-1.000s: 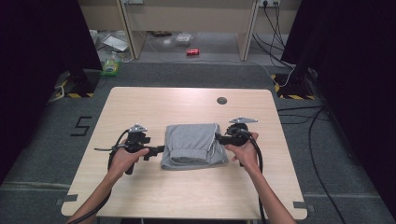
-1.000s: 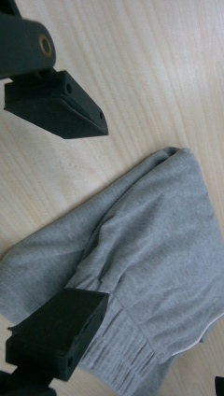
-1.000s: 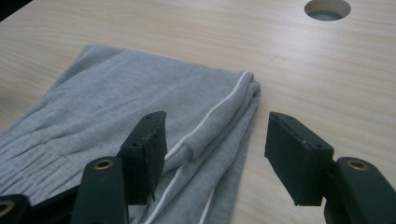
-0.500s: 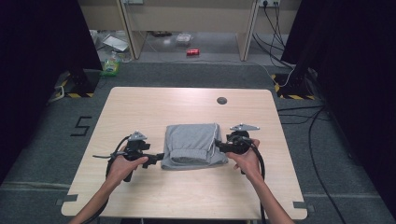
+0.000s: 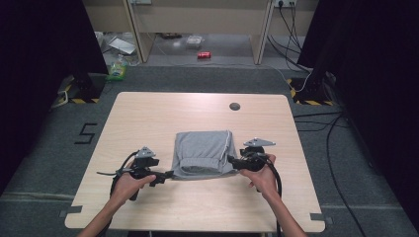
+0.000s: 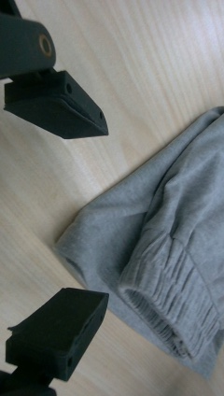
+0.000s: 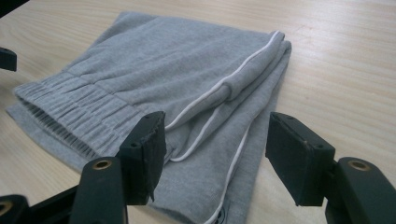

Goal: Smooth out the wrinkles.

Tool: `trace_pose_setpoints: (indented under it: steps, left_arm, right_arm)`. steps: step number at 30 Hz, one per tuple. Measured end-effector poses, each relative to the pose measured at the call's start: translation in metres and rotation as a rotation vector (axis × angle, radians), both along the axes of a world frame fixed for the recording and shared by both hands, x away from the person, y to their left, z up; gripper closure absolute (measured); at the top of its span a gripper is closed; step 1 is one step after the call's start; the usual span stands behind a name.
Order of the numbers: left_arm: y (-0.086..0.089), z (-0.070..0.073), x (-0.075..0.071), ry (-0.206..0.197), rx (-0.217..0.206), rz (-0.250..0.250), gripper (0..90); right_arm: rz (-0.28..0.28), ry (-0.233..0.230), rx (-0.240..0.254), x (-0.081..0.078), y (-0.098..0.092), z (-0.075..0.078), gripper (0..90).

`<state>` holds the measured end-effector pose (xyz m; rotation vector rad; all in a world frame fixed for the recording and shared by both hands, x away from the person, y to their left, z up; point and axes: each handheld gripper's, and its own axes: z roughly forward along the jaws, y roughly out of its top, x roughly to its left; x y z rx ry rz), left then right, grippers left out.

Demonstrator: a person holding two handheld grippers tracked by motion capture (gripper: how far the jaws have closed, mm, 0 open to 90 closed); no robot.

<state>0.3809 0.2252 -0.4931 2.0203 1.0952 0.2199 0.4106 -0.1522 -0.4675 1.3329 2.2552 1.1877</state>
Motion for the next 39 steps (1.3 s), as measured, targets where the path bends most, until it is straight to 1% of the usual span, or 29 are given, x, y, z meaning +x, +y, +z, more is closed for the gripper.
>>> trace_pose_setpoints:
  steps: [8,9,15,16,17,18,23,26,29,32,35,37,39]
  left_arm:
    - [0.001,-0.005,-0.011,0.002,0.0,-0.012,15.8]
    - [0.002,-0.006,-0.012,0.002,-0.002,-0.012,15.8]
    - [0.005,-0.009,-0.021,0.002,-0.002,-0.017,15.8]
    - [0.005,-0.01,-0.022,0.003,-0.001,-0.016,15.8]
    - [0.005,-0.01,-0.024,0.0,0.0,-0.016,15.8]
    - [0.006,-0.011,-0.025,-0.001,-0.002,-0.016,15.8]
    - [0.008,-0.013,-0.031,-0.004,-0.004,-0.018,15.7]
    - [0.008,-0.016,-0.035,0.001,0.002,-0.026,15.7]
    - [0.009,-0.018,-0.038,0.005,0.006,-0.027,15.7]
    - [0.01,-0.021,-0.041,0.009,0.012,-0.031,15.6]
    - [0.011,-0.021,-0.045,0.006,0.018,-0.035,15.6]
    - [0.011,-0.02,-0.047,0.0,0.02,-0.032,15.6]
    - [0.011,-0.02,-0.049,-0.009,0.031,-0.035,15.5]
  right_arm:
    - [0.01,-0.002,-0.012,-0.01,-0.001,-0.005,38.1]
    - [0.01,0.005,-0.011,-0.012,-0.001,-0.005,38.1]
    - [0.019,0.01,-0.016,-0.019,-0.001,-0.009,37.2]
    - [0.026,0.001,-0.018,-0.02,-0.001,-0.01,37.1]
    - [0.021,0.01,-0.014,-0.021,-0.001,-0.011,37.0]
    - [0.028,0.006,-0.017,-0.022,-0.001,-0.011,36.7]
    - [0.032,0.017,-0.017,-0.028,-0.002,-0.015,35.9]
    - [0.039,0.018,-0.036,-0.035,-0.001,-0.017,34.9]
    - [0.05,0.024,-0.034,-0.041,-0.001,-0.019,34.7]
    - [0.061,0.034,-0.045,-0.047,-0.001,-0.022,34.3]
    - [0.066,0.039,-0.054,-0.052,-0.001,-0.025,34.3]
    - [0.069,0.049,-0.052,-0.054,-0.001,-0.026,34.3]
    - [0.075,0.044,-0.065,-0.057,-0.001,-0.028,34.1]
